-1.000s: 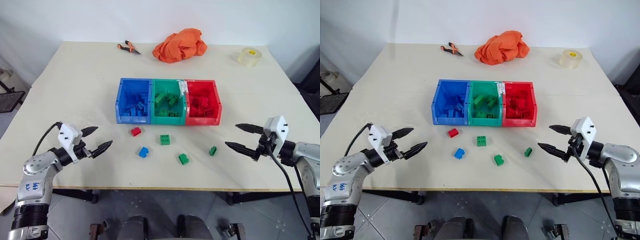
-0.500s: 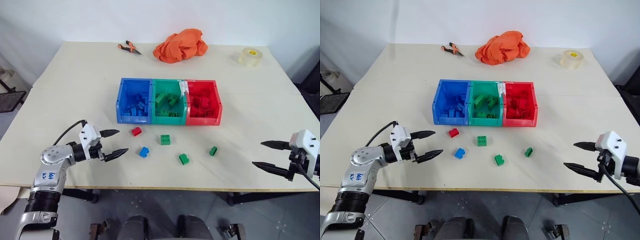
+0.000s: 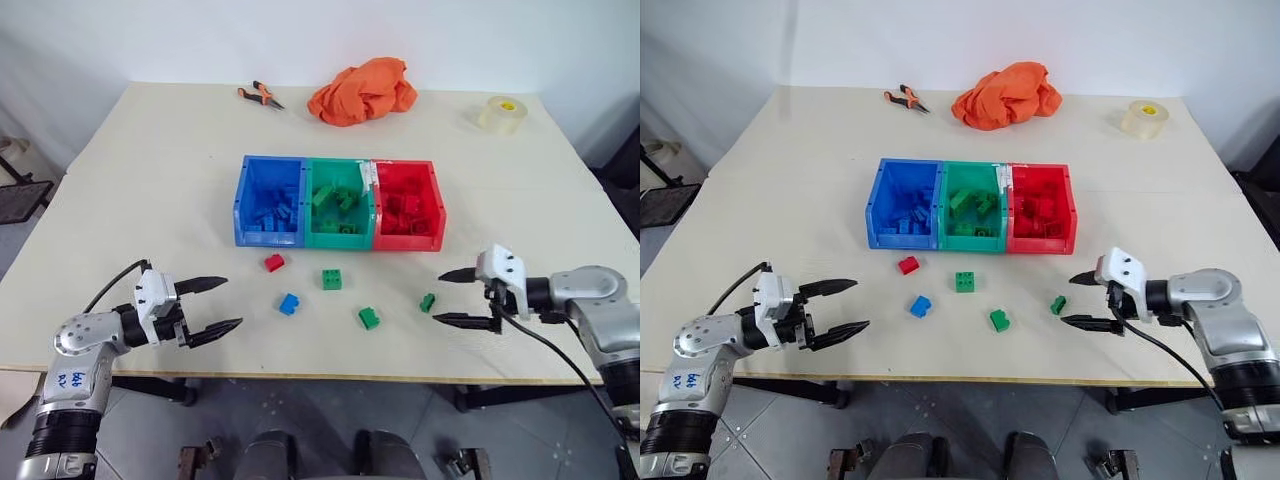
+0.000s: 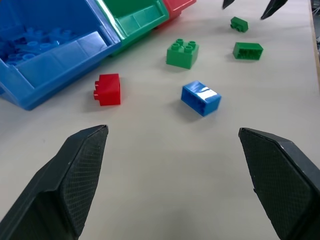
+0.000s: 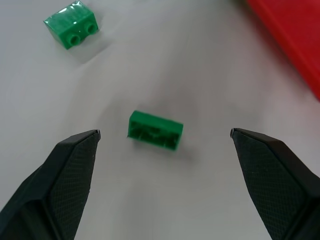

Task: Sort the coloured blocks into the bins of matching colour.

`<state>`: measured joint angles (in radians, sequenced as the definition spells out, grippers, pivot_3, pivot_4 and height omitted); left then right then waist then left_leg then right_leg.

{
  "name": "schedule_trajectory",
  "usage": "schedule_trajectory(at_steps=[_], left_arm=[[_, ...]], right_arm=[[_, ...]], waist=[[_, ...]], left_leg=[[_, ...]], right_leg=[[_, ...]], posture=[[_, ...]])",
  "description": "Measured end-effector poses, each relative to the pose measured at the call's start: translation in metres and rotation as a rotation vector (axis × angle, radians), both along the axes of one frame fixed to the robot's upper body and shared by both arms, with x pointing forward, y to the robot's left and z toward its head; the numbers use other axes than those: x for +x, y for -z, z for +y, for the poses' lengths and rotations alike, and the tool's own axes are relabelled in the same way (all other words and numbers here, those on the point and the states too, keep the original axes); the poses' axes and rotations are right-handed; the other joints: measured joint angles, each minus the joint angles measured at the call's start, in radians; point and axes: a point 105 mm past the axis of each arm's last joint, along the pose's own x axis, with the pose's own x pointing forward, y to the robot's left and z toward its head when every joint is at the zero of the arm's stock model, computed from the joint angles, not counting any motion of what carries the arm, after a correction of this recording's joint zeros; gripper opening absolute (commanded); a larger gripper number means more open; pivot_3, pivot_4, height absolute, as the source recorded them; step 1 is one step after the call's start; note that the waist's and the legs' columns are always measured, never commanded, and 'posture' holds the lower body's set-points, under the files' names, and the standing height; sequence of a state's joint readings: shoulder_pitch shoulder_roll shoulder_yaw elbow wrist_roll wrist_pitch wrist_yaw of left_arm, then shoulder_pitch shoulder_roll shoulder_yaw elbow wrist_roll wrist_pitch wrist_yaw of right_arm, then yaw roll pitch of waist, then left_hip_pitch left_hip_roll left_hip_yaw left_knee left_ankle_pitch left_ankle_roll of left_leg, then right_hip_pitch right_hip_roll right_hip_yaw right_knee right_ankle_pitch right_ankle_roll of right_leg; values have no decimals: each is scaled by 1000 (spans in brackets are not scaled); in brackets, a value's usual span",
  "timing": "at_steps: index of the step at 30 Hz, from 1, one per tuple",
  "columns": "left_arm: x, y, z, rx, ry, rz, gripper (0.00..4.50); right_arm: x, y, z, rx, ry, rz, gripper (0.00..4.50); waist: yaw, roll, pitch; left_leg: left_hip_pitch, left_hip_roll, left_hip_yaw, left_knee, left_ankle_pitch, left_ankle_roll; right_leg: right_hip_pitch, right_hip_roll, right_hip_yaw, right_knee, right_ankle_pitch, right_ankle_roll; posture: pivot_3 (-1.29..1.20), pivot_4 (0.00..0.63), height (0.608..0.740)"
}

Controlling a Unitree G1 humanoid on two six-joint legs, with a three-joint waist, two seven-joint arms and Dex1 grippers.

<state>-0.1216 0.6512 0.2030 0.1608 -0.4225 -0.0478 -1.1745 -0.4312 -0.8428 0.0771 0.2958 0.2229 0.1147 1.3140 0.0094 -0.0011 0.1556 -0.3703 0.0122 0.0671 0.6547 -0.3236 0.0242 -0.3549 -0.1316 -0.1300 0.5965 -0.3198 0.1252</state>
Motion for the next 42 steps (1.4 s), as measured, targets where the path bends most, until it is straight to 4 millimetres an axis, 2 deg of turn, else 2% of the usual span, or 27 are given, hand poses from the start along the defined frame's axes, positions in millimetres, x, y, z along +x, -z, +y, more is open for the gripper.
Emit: schedule_trajectory(at_steps=[4,5,8,14,15,22,24,29,33,36,39,42], left_arm=[[-6,-2,3,0,-30,-14,4443],[-7,-2,3,1,-37,-16,4500],[-7,-4,3,1,-48,-25,4500],[-9,-4,2,1,-57,-27,4500],[-9,-4,1,-2,-59,-28,4500],[-6,-5,0,-13,-68,-35,4500],[-6,-5,-1,-16,-70,-36,4500],[-6,-5,-1,-18,-67,-38,4500],[-4,-9,-3,-20,-53,-56,4500],[0,-10,-3,-25,-56,-63,4500],[3,-10,-6,-34,-53,-70,4500],[5,-11,-11,-58,-56,-83,4500]], right_arm=[[7,11,7,-10,-44,9,4345],[7,12,9,-4,-56,9,4193],[9,13,11,5,-70,7,3484],[13,14,15,23,-75,-10,1433],[13,15,15,27,-75,-13,1399],[13,14,15,44,-60,-32,1399],[17,5,17,79,-26,-53,1399],[41,-48,37,194,39,-150,1399],[66,-95,77,298,32,-251,1399],[88,-112,104,349,65,-289,1399],[109,-112,125,365,111,-301,2380],[119,-104,136,363,133,-296,3429]], waist=[[-4,0,0],[-7,0,0],[-11,0,0],[-13,0,0],[-13,0,0],[-13,0,0],[-13,1,1],[-18,2,1],[-25,3,2],[-31,3,2],[-35,3,2],[-38,3,2]], left_leg=[[0,0,0,0,0,0],[0,0,0,0,0,0],[0,0,-1,0,0,0],[1,1,-1,0,0,0],[1,1,-1,0,0,0],[1,1,-1,0,0,0],[1,1,-1,0,0,0],[1,1,0,0,0,-1],[1,1,-1,0,0,-1],[1,0,-3,0,0,-1],[1,-1,-5,0,0,-1],[1,-1,-6,0,0,-1]], right_leg=[[0,0,0,0,0,0],[0,0,0,0,0,0],[0,0,-1,1,0,0],[1,0,-1,1,0,0],[1,0,-1,1,0,0],[1,0,-1,1,0,0],[1,0,-1,1,0,0],[0,0,0,2,0,0],[-3,0,-1,7,0,-1],[-3,-1,-1,10,0,-1],[-3,-1,-1,13,0,-1],[-4,-1,-1,14,0,-1]], posture=[[0,150,740],[0,150,740],[0,150,740],[0,150,740],[0,150,740],[0,150,740],[0,150,740],[0,150,740],[0,150,740],[0,150,740],[0,150,740],[0,150,740]])
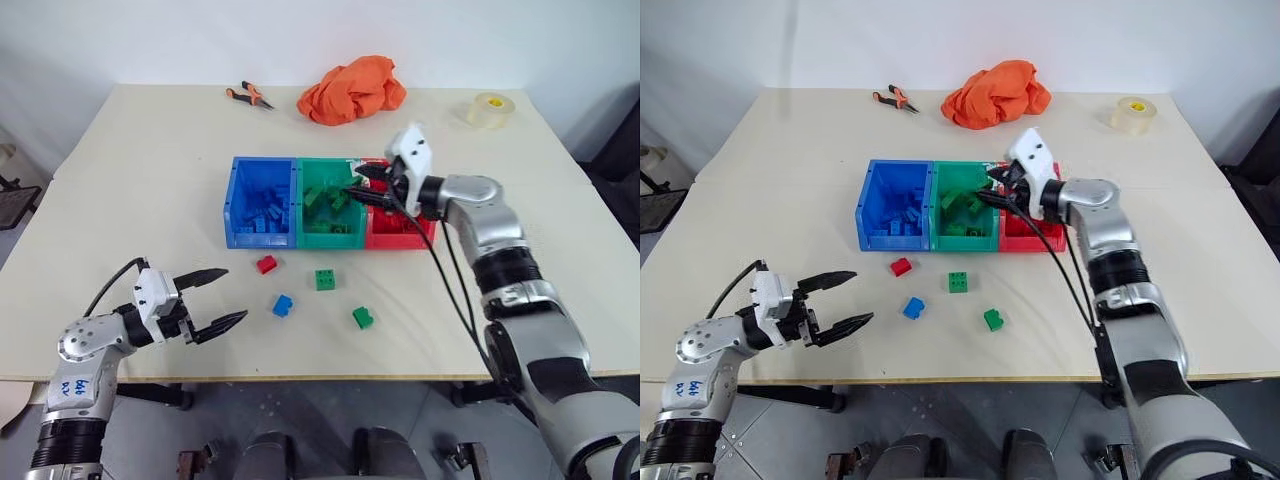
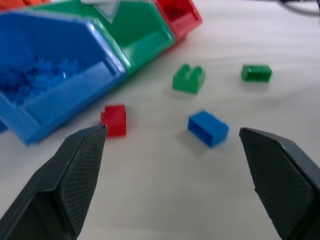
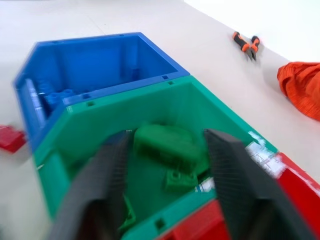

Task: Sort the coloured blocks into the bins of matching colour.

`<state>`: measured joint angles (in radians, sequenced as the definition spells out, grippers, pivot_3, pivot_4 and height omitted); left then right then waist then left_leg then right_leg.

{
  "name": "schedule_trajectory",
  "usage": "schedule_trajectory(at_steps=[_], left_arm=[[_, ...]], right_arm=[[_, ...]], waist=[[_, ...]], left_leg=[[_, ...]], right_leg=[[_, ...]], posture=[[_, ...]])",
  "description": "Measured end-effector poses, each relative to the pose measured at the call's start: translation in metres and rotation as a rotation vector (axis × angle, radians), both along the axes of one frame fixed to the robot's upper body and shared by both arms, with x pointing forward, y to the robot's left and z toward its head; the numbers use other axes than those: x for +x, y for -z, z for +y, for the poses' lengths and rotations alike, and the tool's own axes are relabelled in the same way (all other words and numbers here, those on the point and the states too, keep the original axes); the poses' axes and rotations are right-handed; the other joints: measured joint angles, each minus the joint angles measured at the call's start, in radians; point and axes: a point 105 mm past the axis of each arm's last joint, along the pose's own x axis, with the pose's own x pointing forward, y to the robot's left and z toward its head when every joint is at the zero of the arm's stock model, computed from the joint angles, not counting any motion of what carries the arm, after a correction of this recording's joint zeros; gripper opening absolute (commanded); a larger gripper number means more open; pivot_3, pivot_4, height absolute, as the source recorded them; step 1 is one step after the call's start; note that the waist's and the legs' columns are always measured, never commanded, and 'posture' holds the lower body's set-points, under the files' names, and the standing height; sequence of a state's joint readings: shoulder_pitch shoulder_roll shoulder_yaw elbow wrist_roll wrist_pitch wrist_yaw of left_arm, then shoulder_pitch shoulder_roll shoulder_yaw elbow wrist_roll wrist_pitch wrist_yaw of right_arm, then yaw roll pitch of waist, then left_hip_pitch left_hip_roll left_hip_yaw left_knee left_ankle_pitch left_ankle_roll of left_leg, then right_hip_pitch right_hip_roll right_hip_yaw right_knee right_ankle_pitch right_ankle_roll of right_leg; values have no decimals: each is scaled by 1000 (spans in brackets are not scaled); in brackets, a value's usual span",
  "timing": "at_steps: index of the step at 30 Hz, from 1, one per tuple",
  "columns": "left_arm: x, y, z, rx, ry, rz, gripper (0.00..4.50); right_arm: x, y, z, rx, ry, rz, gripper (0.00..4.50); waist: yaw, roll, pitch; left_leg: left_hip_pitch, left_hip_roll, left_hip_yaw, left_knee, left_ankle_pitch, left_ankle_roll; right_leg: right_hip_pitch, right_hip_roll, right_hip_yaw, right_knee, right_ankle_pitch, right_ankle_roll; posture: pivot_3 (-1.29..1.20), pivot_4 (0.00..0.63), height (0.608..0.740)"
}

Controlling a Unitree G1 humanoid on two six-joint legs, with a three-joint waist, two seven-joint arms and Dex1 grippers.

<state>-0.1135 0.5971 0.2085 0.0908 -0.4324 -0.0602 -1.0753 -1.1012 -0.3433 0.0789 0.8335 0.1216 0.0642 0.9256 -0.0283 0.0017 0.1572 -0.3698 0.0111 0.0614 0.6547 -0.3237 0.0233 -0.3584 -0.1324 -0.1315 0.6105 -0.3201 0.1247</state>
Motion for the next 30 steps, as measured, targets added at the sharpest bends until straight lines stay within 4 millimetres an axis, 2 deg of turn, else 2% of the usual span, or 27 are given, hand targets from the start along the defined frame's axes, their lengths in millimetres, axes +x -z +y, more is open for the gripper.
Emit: schedule_trajectory(at_steps=[3,6,9,12,16,20,24,26,30], left_arm=[[1,1,-4,-10,-2,-1,4500],[1,0,-5,-11,0,-5,4500],[0,-1,-6,-9,3,-10,4500],[-1,-1,-7,-5,10,-8,4500],[0,1,-4,-2,16,5,4500],[2,4,5,9,10,23,4500],[2,6,11,16,16,32,4500],[1,7,15,23,20,44,4500],[2,6,15,25,31,43,4500]], right_arm=[[2,7,5,2,-2,6,4459],[2,7,6,-2,-13,-10,4459],[-7,3,2,-11,-78,-42,4459],[-29,13,-15,-35,-167,-29,4459],[-64,42,-50,-106,-226,54,4459],[-118,70,-90,-186,-261,205,4459],[-158,94,-131,-287,-192,340,4459],[-165,96,-137,-306,-173,358,4459],[-163,88,-129,-315,-174,311,4459]], waist=[[-3,0,0],[-4,0,0],[-1,0,0],[4,0,0],[7,1,0],[17,2,1],[25,1,1],[23,1,1],[25,1,1]], left_leg=[[0,0,0,0,0,0],[0,0,0,0,0,0],[0,0,-1,0,0,0],[0,-1,-3,1,0,1],[-1,-1,-3,0,0,1],[0,0,0,0,0,1],[1,1,4,0,-1,1],[1,1,7,0,-1,1],[1,2,7,0,-1,1]], right_leg=[[0,0,0,0,0,0],[0,0,0,0,0,0],[0,0,0,0,0,0],[2,0,1,0,0,0],[3,0,-1,-3,0,0],[3,0,-1,-5,0,0],[3,0,0,-9,0,0],[3,0,0,-11,0,0],[3,0,0,-11,0,0]], posture=[[0,150,740],[0,150,740],[0,150,740],[0,150,740],[0,150,740],[0,150,740],[0,150,740],[0,150,740],[0,150,740]])
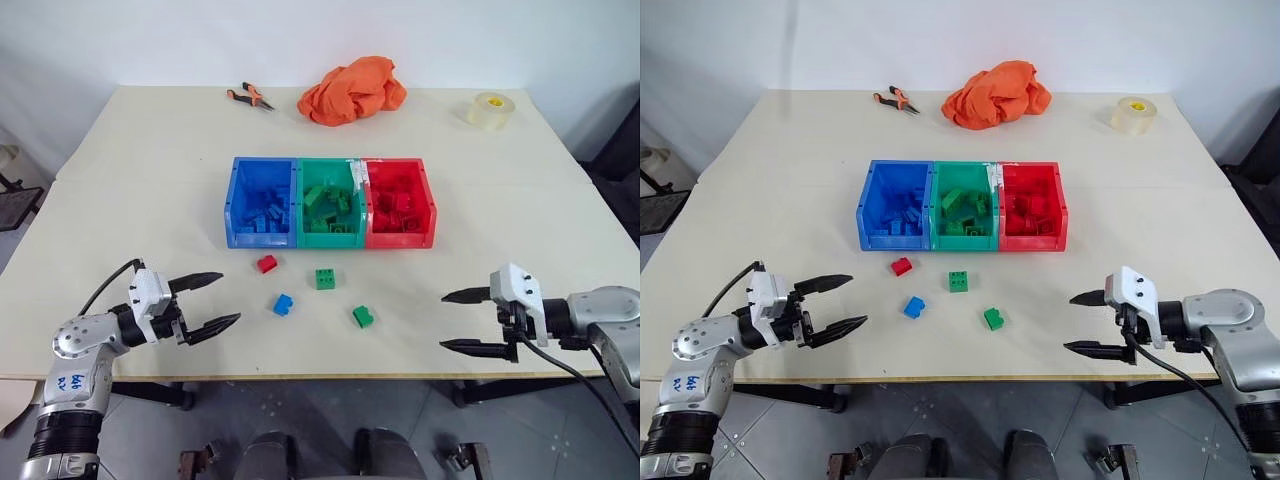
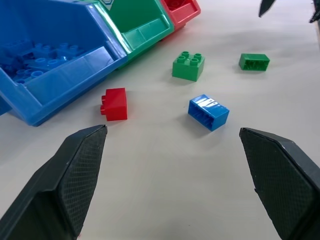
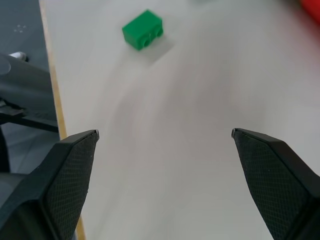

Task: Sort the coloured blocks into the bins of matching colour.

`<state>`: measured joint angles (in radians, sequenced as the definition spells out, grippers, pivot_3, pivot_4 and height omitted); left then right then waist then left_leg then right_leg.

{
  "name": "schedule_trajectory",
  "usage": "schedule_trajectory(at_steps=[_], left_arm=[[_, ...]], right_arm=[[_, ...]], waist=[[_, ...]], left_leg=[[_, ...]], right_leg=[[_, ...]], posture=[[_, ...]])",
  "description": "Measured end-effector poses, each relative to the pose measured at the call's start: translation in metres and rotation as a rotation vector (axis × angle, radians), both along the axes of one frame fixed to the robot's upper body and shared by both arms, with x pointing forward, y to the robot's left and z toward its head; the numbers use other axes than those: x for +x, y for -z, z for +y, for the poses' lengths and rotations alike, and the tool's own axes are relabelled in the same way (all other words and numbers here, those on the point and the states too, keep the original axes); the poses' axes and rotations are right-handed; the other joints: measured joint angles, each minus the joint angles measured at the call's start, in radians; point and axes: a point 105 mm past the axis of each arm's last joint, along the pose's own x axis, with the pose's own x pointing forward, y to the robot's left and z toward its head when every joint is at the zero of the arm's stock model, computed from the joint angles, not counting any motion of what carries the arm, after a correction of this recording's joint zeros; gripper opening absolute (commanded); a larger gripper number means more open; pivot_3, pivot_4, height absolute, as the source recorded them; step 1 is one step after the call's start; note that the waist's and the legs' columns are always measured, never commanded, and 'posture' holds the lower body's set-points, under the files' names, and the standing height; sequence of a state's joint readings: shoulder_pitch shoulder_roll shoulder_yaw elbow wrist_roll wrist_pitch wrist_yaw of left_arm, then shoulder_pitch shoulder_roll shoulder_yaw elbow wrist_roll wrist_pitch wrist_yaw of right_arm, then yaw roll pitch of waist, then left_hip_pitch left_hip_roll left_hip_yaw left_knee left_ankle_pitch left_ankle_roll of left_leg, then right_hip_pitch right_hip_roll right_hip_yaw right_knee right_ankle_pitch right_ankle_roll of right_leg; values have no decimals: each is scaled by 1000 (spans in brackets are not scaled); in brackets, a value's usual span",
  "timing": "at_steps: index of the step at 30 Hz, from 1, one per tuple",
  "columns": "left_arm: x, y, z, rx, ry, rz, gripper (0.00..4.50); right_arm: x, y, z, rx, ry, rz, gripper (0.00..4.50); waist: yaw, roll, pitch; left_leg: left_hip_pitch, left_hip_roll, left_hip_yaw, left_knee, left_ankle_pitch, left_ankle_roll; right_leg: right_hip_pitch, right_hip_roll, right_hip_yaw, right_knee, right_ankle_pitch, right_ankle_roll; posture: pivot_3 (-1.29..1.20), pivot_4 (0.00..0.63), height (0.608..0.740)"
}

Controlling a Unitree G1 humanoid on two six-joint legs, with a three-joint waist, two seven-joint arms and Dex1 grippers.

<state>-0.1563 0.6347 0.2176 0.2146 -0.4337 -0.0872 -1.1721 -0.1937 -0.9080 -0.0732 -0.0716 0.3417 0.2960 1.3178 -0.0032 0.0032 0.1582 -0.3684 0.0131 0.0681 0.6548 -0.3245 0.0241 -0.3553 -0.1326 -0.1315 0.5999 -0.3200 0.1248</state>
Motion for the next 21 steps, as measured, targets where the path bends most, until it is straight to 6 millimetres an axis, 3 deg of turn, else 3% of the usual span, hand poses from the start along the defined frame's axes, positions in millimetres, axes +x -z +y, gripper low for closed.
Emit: schedule_trajectory(at_steps=[6,14,17,21], left_arm=[[5,-7,-5,1,15,-27,4500],[-2,-7,-13,10,33,-23,4500],[-5,-5,-13,9,22,-16,4500],[-9,-4,-13,4,7,-13,4500]], right_arm=[[17,9,52,51,-95,-30,4459],[33,33,93,32,-202,-8,4459],[35,35,100,42,-227,-12,3883],[34,37,109,67,-252,-18,2489]], waist=[[1,-1,-1],[0,-1,-1],[-1,-1,-1],[-1,-1,0]], left_leg=[[-1,0,-1,0,0,0],[-1,-1,-3,2,0,0],[-1,-1,-3,2,0,0],[-1,-1,-3,2,0,0]], right_leg=[[-1,0,0,1,0,0],[0,0,-1,3,0,0],[0,0,-1,3,0,0],[0,0,-1,3,0,0]], posture=[[0,150,740],[0,150,740],[0,150,740],[0,150,740]])
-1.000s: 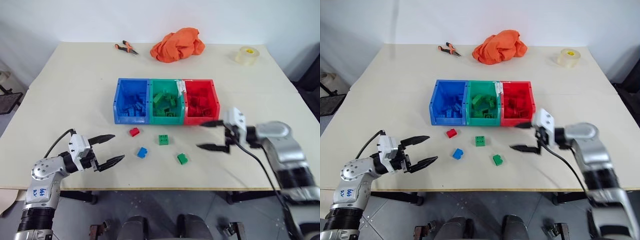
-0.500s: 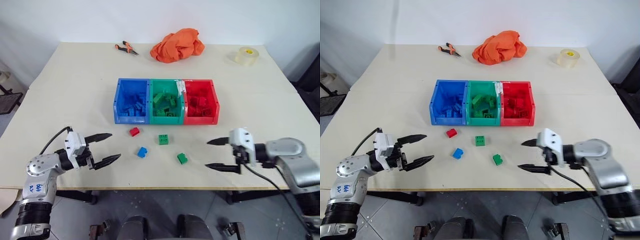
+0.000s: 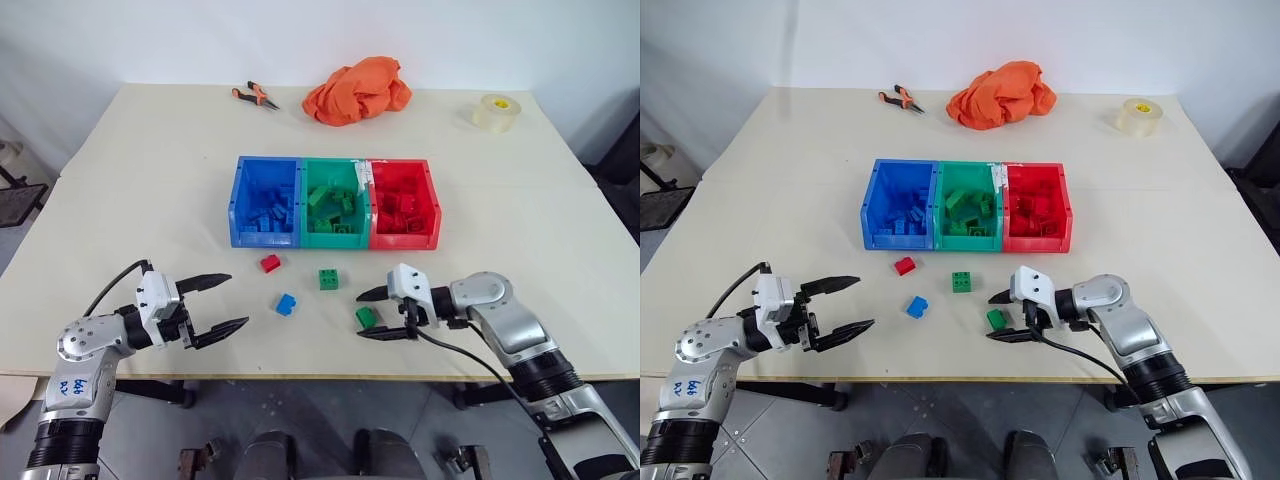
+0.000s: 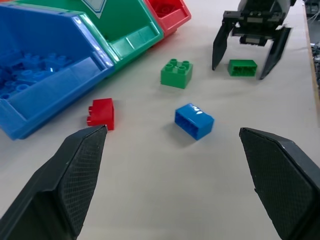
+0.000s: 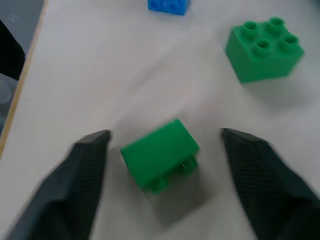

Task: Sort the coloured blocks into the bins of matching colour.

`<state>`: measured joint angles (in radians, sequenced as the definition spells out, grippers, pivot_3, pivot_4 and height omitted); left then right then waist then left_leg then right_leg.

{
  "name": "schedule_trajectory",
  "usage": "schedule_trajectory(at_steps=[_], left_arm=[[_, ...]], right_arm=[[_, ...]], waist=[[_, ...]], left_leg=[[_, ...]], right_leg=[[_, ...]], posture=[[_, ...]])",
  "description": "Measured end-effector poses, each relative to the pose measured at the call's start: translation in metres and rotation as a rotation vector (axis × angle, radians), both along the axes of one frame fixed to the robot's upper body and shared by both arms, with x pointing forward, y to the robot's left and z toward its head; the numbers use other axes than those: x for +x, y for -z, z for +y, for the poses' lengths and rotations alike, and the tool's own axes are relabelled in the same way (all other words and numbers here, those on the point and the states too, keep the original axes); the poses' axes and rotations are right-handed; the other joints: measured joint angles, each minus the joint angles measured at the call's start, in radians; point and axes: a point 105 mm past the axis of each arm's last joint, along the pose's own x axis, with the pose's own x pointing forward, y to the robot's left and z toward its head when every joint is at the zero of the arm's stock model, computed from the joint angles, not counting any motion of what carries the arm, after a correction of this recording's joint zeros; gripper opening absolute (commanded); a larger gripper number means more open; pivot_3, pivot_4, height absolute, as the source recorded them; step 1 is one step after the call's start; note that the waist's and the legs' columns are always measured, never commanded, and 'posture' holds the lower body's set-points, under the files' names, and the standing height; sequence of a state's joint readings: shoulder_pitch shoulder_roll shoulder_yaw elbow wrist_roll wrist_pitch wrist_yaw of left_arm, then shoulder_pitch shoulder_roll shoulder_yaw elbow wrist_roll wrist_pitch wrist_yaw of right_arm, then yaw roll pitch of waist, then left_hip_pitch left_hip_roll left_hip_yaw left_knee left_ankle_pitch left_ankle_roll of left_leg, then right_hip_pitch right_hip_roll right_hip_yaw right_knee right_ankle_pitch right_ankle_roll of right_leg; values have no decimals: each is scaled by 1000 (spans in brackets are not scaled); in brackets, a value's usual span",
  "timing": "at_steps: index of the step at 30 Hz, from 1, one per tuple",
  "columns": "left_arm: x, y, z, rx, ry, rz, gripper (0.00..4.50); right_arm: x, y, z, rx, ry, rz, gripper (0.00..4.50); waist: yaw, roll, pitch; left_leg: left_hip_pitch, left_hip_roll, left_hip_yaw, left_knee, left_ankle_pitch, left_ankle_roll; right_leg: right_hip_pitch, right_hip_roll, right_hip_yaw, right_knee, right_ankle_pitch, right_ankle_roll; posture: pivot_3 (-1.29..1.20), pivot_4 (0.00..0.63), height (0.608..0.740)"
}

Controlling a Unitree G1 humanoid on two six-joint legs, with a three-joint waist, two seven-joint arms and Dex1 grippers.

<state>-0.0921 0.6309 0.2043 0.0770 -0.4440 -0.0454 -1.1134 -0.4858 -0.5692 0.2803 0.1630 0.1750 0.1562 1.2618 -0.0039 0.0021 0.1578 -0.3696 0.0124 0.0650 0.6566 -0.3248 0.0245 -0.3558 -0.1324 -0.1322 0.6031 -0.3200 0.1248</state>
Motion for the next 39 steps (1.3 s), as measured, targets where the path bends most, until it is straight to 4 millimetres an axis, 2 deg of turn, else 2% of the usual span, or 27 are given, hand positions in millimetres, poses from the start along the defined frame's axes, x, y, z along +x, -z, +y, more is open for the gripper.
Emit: schedule_trajectory(at_steps=[2,3,6,9,13,19,23,24,27,32,34,37,39], left_arm=[[-2,0,2,0,-13,-1,4500],[-3,0,3,0,-17,-1,4500],[-3,0,3,0,-23,-3,4500],[-2,0,3,-1,-28,-6,4500],[0,-2,3,-4,-34,-14,4500],[2,-6,3,-7,-34,-27,4500],[3,-7,2,-8,-31,-31,4500],[3,-7,2,-8,-30,-32,4500],[4,-8,2,-9,-27,-35,4500],[6,-8,1,-11,-17,-33,4500],[7,-8,0,-12,-8,-30,4500],[10,-11,-2,-13,10,-38,4500],[11,-9,1,-14,8,-29,4500]], right_arm=[[0,-1,0,2,0,-5,1790],[1,-1,0,5,1,-7,1626],[6,-13,1,25,12,-32,1627],[21,-44,5,80,32,-105,1627],[49,-97,24,202,71,-219,1627],[100,-129,53,305,213,-279,1627],[119,-125,62,292,284,-291,3026],[121,-122,61,286,294,-290,3267],[125,-113,57,269,311,-310,4380],[122,-124,47,286,289,-352,4450],[112,-129,37,292,233,-368,4450],[82,-111,15,257,123,-311,4450],[59,-81,-14,175,107,-213,4450]], waist=[[0,0,0],[1,0,0],[0,0,0],[-3,1,0],[-15,1,0],[-27,1,1],[-27,1,1],[-27,1,1],[-28,1,1],[-30,2,1],[-26,2,1],[-17,1,1],[-9,1,1]], left_leg=[[0,0,0,0,0,0],[0,0,0,0,0,0],[0,0,0,0,0,0],[0,0,0,0,0,0],[0,1,-1,0,0,-1],[0,0,-2,0,0,-1],[0,0,-3,-1,0,-1],[0,0,-3,0,0,-1],[0,-1,-3,0,0,-1],[0,0,-3,0,0,-1],[0,0,-4,0,0,-1],[-1,-1,-10,1,-1,0],[-1,-2,-9,1,-1,1]], right_leg=[[0,0,0,0,0,0],[0,0,0,0,0,0],[0,0,0,0,0,0],[0,0,0,0,0,0],[-2,0,0,4,0,0],[-3,0,0,8,0,0],[-3,0,0,8,0,0],[-3,0,0,9,0,0],[-3,0,0,8,0,0],[-3,0,0,8,0,0],[-2,0,0,8,0,0],[1,0,1,8,0,0],[1,-1,1,7,0,0]], posture=[[0,150,740],[0,150,740],[0,150,740],[0,150,740],[0,150,740],[0,150,740],[0,150,740],[0,150,740],[0,150,740],[0,150,740],[0,150,740],[0,150,740],[0,150,740]])
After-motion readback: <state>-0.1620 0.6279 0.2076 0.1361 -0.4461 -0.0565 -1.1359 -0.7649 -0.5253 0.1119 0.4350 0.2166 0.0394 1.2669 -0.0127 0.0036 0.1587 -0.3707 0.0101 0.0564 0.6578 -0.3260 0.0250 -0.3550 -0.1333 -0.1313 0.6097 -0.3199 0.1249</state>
